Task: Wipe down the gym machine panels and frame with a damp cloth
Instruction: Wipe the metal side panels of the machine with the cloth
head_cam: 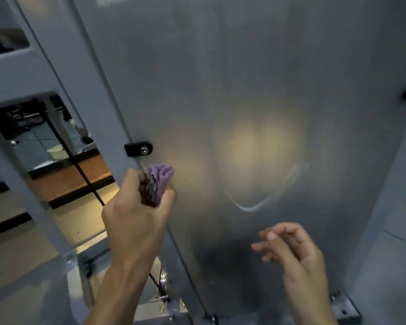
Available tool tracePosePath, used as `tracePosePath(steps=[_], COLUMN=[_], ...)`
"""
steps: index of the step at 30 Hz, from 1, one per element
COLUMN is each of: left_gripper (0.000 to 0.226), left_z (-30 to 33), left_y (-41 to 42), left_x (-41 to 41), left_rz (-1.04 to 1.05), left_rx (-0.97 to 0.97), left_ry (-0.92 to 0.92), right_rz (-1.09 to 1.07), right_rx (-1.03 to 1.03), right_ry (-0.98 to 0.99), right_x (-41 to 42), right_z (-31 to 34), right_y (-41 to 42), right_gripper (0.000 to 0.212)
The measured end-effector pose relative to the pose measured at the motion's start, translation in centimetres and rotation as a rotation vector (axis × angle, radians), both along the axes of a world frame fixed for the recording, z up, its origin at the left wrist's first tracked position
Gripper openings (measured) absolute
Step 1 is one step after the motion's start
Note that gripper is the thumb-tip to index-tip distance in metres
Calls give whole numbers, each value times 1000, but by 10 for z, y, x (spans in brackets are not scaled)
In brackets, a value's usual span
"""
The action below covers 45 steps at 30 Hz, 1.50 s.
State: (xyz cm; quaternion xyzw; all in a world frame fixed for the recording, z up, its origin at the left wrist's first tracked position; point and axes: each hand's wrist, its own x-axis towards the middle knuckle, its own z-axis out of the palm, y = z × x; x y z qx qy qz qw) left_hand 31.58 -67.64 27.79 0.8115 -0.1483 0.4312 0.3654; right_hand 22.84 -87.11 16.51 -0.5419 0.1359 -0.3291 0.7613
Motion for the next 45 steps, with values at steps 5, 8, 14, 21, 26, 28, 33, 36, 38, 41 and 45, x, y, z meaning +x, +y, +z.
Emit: tracePosePath(steps=[5,8,14,21,26,28,33,36,38,41,45], left_gripper=[28,24,24,14,25,28,25,25,28,37,29], left_z=[2,5,5,4,-4,-8,2,0,-6,-15,-7], left_y=[-47,-73,-78,-165,-153,-142,-190,-195,-172,-147,-182], left_x=[-1,-4,-11,-15,-16,-16,-19,-17,-15,-16,-17], left_rz=[-70,-141,-132,-276,-229,-195,-344,-323,-230,-126,-263], left_rx=[-13,51,23,75,100,81,101,179,210,190,216], left_ry=[-27,-43,-33,-63,-88,-71,-102,-134,-137,-108,-99], right_rz=[-459,-425,-333,-345,-333,-318,-267,-258,-243,-217,-208], right_rx=[-688,-795,-930,-884,-849,-873,-863,-866,-877,-871,-863], right_ry=[119,261,291,291,311,308,307,304,303,318,326], right_x=[-9,-5,1,2,-4,-8,-11,-13,-16,-20,-19], right_z=[-11,-17,-29,-25,-18,-17,-12,-9,-9,-8,-8], right_y=[-50,-66,-74,-76,-76,-77,-79,-78,-79,-81,-83], right_gripper=[48,67,85,84,79,78,80,79,77,74,78])
